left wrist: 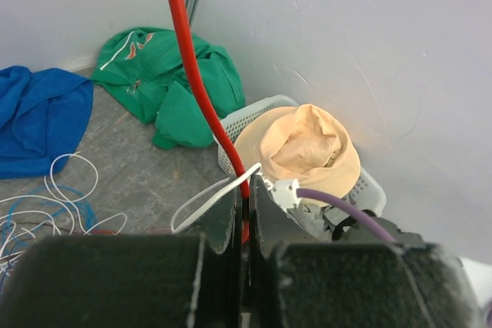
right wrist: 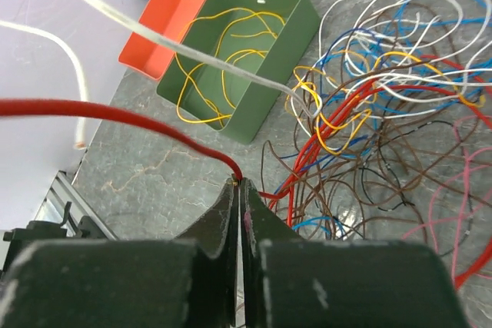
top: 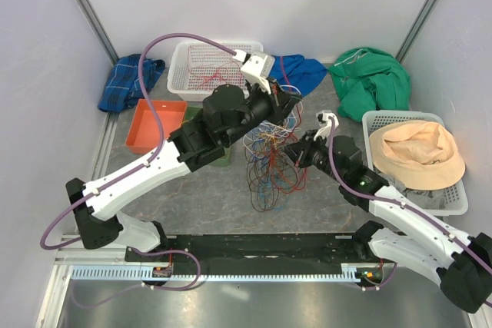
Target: Untangle the cables
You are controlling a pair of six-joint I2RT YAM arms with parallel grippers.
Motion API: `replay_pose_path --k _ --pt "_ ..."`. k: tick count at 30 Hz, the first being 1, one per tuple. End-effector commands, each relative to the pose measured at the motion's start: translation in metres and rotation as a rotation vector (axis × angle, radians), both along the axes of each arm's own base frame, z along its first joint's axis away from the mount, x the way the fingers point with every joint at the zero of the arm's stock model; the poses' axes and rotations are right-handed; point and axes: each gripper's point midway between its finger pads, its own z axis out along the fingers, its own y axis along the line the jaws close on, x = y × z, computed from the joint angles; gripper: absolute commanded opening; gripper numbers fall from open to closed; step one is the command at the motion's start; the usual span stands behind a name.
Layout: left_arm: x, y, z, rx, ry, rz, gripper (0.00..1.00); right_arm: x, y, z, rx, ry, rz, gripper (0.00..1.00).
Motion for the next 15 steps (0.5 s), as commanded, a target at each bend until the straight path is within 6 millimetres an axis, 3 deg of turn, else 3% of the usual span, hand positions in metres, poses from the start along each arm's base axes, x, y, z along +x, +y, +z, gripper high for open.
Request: replay_pose_path --k 1,3,4,7,9,15 --pt "-0.001 0.031 0.021 -0.03 -0.062 0.063 0.02 0.001 -0.013 0.073 0.056 -0.166 -0.046 0.03" --pt "0.0 0.032 0.023 -0.047 -0.065 0.067 0.02 -0.003 -0.019 0.079 0.045 -0.18 -0.055 0.14" --pt "-0.001 0.033 0.027 -0.054 -0.069 0.064 0.02 -0.005 -0.02 0.08 0.038 -0.183 -0.051 0.29" --pt "-0.001 0.032 0.036 -0.068 -0.079 0.055 0.02 -0.01 -0.022 0.059 0.018 -0.135 -0.046 0.5" --pt "-0.002 0.03 0.041 -0.078 -0.082 0.049 0.02 -0.014 -0.025 0.04 0.009 -0.104 -0.047 0.53" --pt "0.0 0.022 0.047 -0.083 -0.083 0.037 0.02 -0.018 -0.022 0.01 0.017 -0.057 -0.033 0.58"
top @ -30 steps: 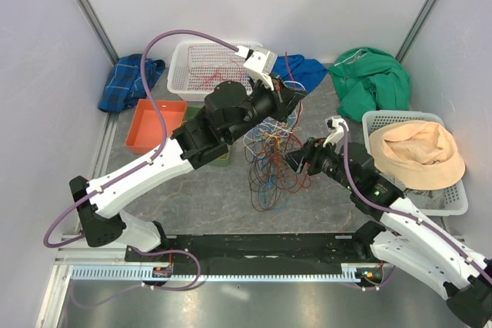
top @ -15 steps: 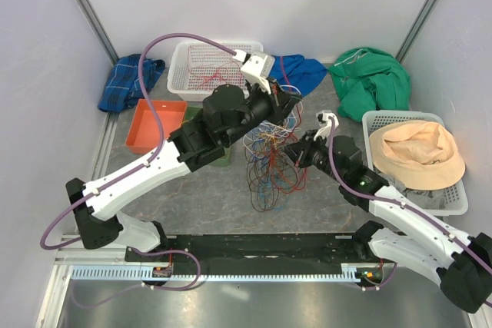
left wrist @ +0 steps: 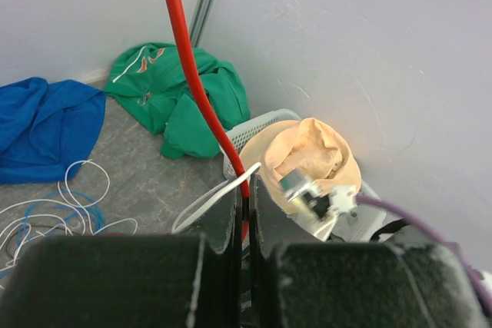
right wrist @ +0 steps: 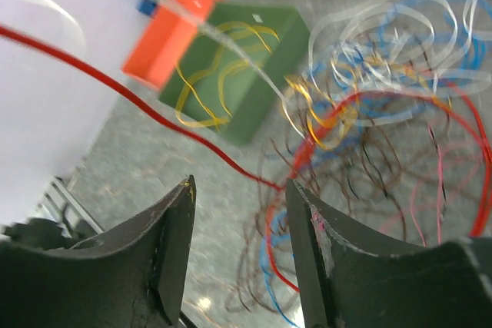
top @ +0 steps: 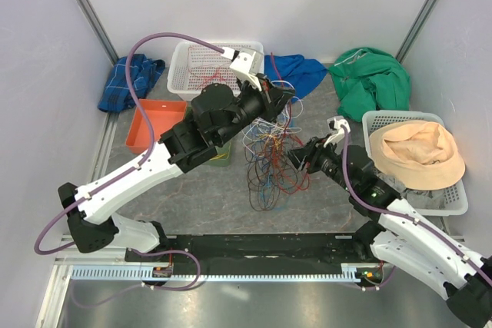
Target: Untangle the cables
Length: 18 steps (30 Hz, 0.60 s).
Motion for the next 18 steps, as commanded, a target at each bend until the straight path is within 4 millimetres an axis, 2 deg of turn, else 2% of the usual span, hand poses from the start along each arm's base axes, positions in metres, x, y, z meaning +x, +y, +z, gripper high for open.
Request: replay_pose_path --k 1,6,8,9,13,17,18 --pt "0.002 -0.001 0.035 -0.053 -0.066 -0.001 0.02 0.0 0.003 -0.018 0.003 0.03 0.005 0.58" --pt "0.001 -0.006 0.045 -0.066 -0.073 -0.019 0.02 0.005 0.009 -0.033 -0.004 0.042 0.014 0.59" --pt "-0.001 -0.007 0.046 -0.072 -0.069 -0.032 0.02 0.008 0.013 -0.029 0.014 0.023 0.023 0.59" --pt "0.0 -0.008 0.045 -0.072 -0.067 -0.032 0.02 0.01 0.016 -0.034 0.015 0.035 0.025 0.59" --pt "0.0 -0.012 0.039 -0.06 -0.051 -0.038 0.02 0.018 0.027 -0.027 0.064 0.008 0.041 0.59" --pt "-0.001 -0.014 0.033 -0.063 -0.028 -0.052 0.02 0.033 0.025 -0.033 0.046 -0.008 -0.014 0.56" --pt "-0.003 -0.015 0.032 -0.063 -0.023 -0.06 0.02 0.039 0.022 -0.038 0.033 -0.003 -0.047 0.53"
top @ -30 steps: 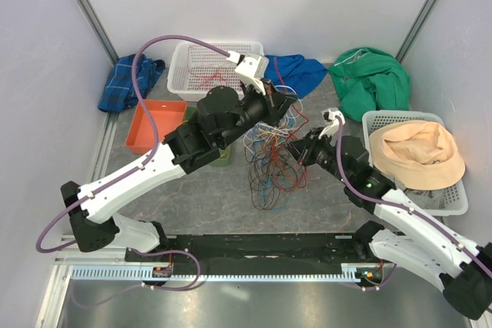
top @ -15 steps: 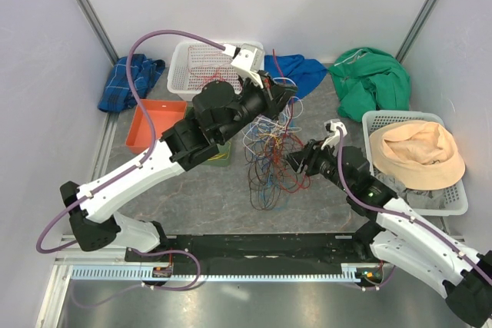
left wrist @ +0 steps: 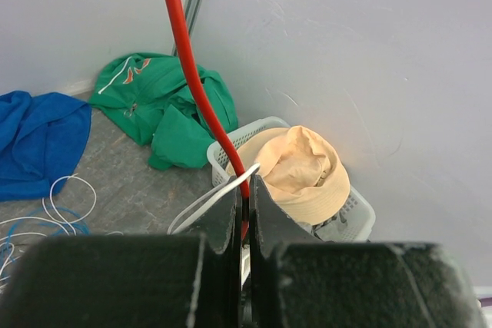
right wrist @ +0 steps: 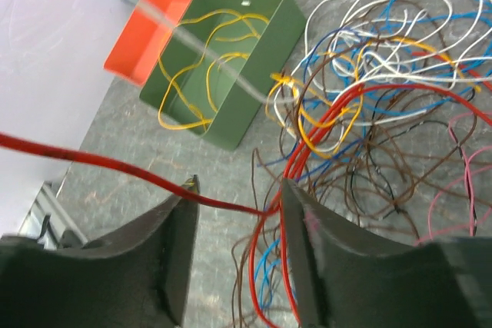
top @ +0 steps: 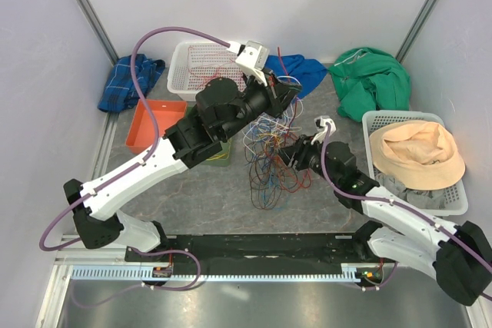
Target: Untangle the cables
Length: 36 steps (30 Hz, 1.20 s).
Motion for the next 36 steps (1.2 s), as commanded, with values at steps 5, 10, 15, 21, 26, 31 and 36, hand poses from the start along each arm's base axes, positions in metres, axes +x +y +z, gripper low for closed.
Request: replay_pose_path --k 5,10,15,21,26,31,36 --pt "-0.003 0.002 -0.003 -0.017 0.02 -0.013 0.02 0.031 -0.01 0.026 0.05 -0.104 -0.15 0.0" --pt "0.012 0.024 -0.034 0.045 0.042 0.121 0.02 0.03 -0.034 0.081 0.023 -0.161 -0.241 0.0" --pt "0.036 0.044 -0.078 0.079 0.15 0.21 0.22 0.018 -0.066 0.174 -0.001 -0.256 -0.324 0.0" --pt "0.048 0.064 -0.132 0.105 0.29 0.267 1.0 -0.001 -0.09 0.273 0.051 -0.339 -0.368 0.0" --pt "0.045 0.074 -0.148 0.105 0.317 0.266 1.0 0.0 -0.089 0.295 0.03 -0.338 -0.366 0.0" --pt "0.029 0.077 -0.119 -0.012 0.203 0.188 0.99 0.012 -0.072 0.272 -0.036 -0.266 -0.32 0.0" --pt "0.002 0.084 -0.078 -0.167 0.017 0.071 1.0 0.026 -0.056 0.24 -0.089 -0.195 -0.289 0.0"
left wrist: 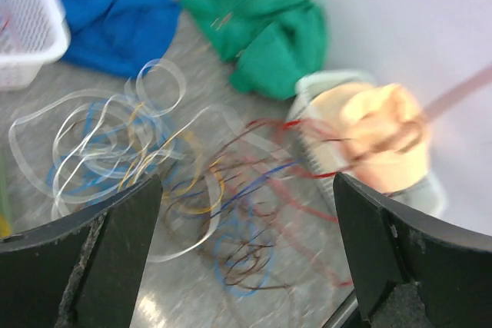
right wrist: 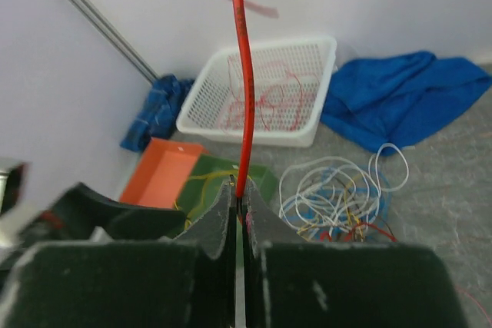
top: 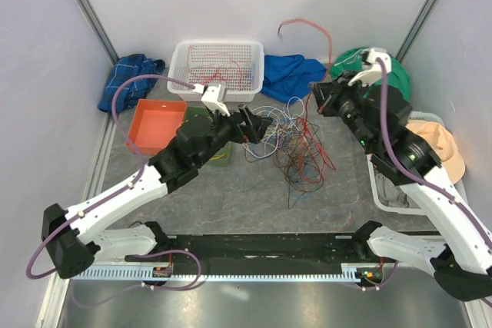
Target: Untangle the cables
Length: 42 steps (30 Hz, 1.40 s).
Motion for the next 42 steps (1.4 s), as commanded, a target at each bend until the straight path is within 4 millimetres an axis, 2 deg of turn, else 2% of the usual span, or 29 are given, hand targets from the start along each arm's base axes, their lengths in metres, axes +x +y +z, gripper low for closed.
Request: replay_pose_path --k 1,2,4,7,13,14,18,22,25,27,28,31,32,34,35,36,37,38,39,40,42 --pt "-0.031 0.001 0.073 -0.227 -0.279 -0.14 1.0 0.004 0.01 -0.026 -0.046 0.069 0.031 0.0" --pt "-0.035 -0.001 0.074 -0.232 -0.301 -0.166 0.99 0.005 0.014 -0.035 -0.053 0.087 0.041 0.0" --pt "-0.044 -0.011 0.072 -0.224 -0.332 -0.24 0.98 0.006 0.017 -0.039 -0.045 0.095 0.051 0.0" --pt "-0.046 -0.024 0.059 -0.192 -0.317 -0.3 0.96 0.005 0.022 -0.047 -0.039 0.113 0.073 0.0" --pt "-0.041 -0.047 0.013 -0.14 -0.236 -0.345 0.93 -0.003 0.022 -0.038 -0.017 0.098 0.101 0.0" --pt "-0.042 -0.051 0.01 -0.141 -0.233 -0.352 0.91 -0.006 0.022 -0.035 -0.013 0.093 0.107 0.0" --pt "-0.036 -0.068 -0.027 -0.094 -0.147 -0.375 0.88 -0.01 0.02 -0.032 -0.012 0.09 0.113 0.0" --pt "-0.037 -0.08 -0.055 -0.057 -0.09 -0.401 0.84 -0.014 0.015 -0.027 -0.015 0.077 0.106 0.0" --pt "-0.039 -0.088 -0.073 -0.035 -0.052 -0.425 0.75 -0.016 0.013 -0.022 -0.012 0.067 0.11 0.0" --pt "-0.039 -0.094 -0.079 -0.028 -0.038 -0.441 0.72 -0.016 0.013 -0.022 -0.011 0.069 0.11 0.0" --pt "-0.041 -0.1 -0.089 -0.016 -0.018 -0.456 0.71 -0.017 0.014 -0.021 -0.009 0.067 0.114 0.0" --pt "-0.045 -0.111 -0.095 -0.021 0.004 -0.49 0.65 -0.017 0.015 -0.018 -0.007 0.063 0.119 0.0" --pt "-0.047 -0.115 -0.102 -0.016 0.02 -0.501 0.6 -0.017 0.015 -0.019 -0.009 0.064 0.119 0.0" --pt "-0.048 -0.12 -0.103 -0.023 0.027 -0.517 0.52 -0.018 0.013 -0.016 -0.012 0.059 0.116 0.0" --pt "-0.047 -0.121 -0.11 -0.011 0.041 -0.514 0.36 -0.018 0.012 -0.013 -0.01 0.053 0.113 0.0" --pt "-0.045 -0.121 -0.112 0.001 0.055 -0.5 0.27 -0.018 0.01 -0.011 -0.01 0.051 0.104 0.0" --pt "-0.035 -0.117 -0.118 0.026 0.072 -0.442 0.03 -0.022 0.005 0.0 0.004 0.027 0.097 0.0" --pt "-0.032 -0.11 -0.138 0.096 0.134 -0.406 0.02 -0.025 0.001 0.006 0.007 0.009 0.087 0.0" --pt "-0.026 -0.108 -0.14 0.121 0.146 -0.373 0.02 -0.027 -0.004 0.013 0.013 -0.011 0.073 0.0" --pt "-0.015 -0.099 -0.148 0.153 0.168 -0.305 0.02 -0.033 -0.016 0.029 0.037 -0.049 0.044 0.0" --pt "-0.009 -0.083 -0.17 0.202 0.272 -0.24 0.02 -0.039 -0.028 0.042 0.047 -0.086 0.013 0.0"
